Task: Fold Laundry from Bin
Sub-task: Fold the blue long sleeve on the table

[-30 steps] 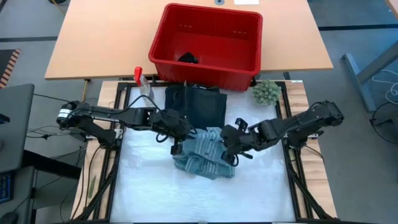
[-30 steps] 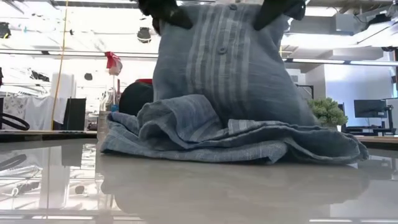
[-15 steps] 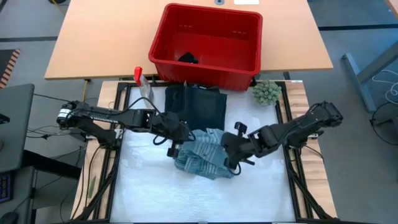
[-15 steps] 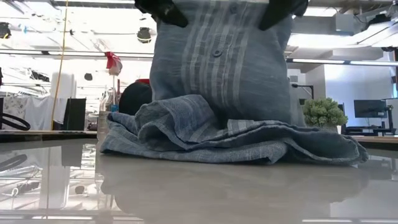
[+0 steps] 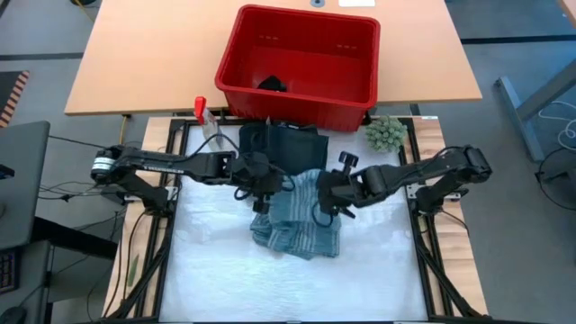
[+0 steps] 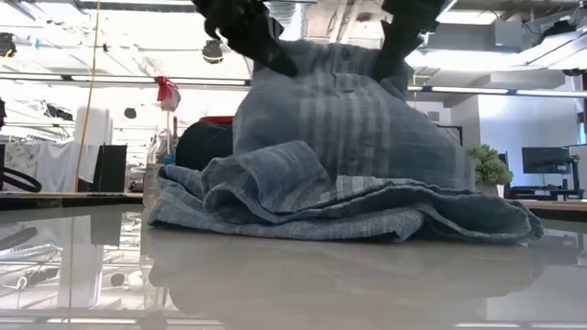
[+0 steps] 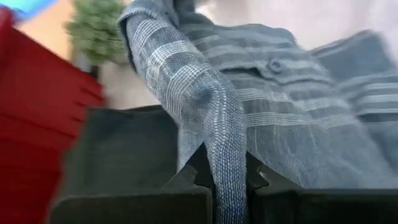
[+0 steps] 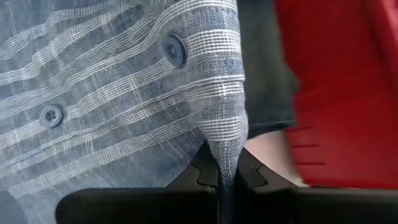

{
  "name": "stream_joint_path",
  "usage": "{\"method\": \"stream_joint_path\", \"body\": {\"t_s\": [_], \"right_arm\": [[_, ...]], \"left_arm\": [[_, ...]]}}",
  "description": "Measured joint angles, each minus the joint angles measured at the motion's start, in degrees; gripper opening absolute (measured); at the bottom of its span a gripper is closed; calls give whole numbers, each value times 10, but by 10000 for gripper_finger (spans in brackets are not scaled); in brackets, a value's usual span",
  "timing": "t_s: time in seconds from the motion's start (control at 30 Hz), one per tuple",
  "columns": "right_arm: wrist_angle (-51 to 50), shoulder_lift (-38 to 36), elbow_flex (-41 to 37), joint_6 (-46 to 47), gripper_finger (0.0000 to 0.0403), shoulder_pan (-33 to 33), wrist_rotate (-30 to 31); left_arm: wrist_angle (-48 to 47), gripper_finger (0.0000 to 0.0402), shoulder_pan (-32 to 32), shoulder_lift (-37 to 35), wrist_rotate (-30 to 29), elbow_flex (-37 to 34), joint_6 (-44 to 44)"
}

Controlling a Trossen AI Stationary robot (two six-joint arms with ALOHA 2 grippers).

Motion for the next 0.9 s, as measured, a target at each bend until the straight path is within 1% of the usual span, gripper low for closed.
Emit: {"method": "stream_joint_path", "body": {"t_s": [0.07,0.17,0.27,0.37,0.43,0.63,0.7,0.77,0.83,0.9], "right_arm": [[-13,-4,5,-5,31,-4,26],[-10,-8,6,-43,31,-9,73],[-3,-8,6,-73,31,-15,102],[9,-8,6,-77,31,-12,132],[9,-8,6,-73,31,2,138],[-15,6,4,-14,31,70,148],[-27,16,-2,9,31,87,169],[-66,23,-3,38,31,103,177],[-92,28,1,68,31,111,175],[-103,29,5,85,31,127,155]], "left_arm": [[10,0,9,0,-19,0,23],[26,0,26,-2,-25,0,57],[23,0,41,-2,-26,0,84],[26,0,45,-2,-44,0,115],[27,0,41,-2,-56,0,138],[11,0,-3,-6,-61,0,171],[7,0,-27,-5,-82,0,200],[17,0,-51,-5,-104,0,231],[26,0,-72,-5,-118,0,237],[20,0,-92,-5,-127,0,220]]}}
